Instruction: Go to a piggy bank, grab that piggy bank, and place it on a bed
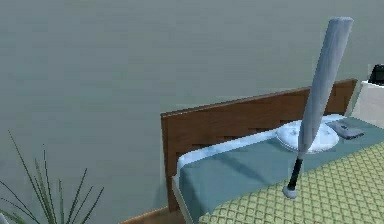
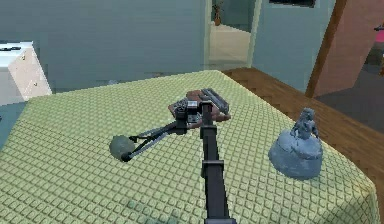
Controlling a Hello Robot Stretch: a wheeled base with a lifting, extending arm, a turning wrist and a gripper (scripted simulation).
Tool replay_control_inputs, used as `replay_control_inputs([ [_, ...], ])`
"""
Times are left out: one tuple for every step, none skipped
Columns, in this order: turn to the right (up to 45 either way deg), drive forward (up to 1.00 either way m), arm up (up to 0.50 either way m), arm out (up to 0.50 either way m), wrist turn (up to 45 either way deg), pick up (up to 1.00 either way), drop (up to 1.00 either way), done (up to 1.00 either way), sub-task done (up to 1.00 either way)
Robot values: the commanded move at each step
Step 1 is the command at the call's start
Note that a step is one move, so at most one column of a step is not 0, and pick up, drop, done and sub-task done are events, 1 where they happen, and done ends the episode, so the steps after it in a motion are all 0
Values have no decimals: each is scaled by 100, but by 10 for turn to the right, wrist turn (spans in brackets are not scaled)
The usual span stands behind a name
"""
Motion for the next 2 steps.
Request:
replay_control_inputs([
  [0, 0, -32, 0, 0, 0, 0, 0, 0],
  [0, 0, 0, 0, 0, 0, 100, 0, 0],
])
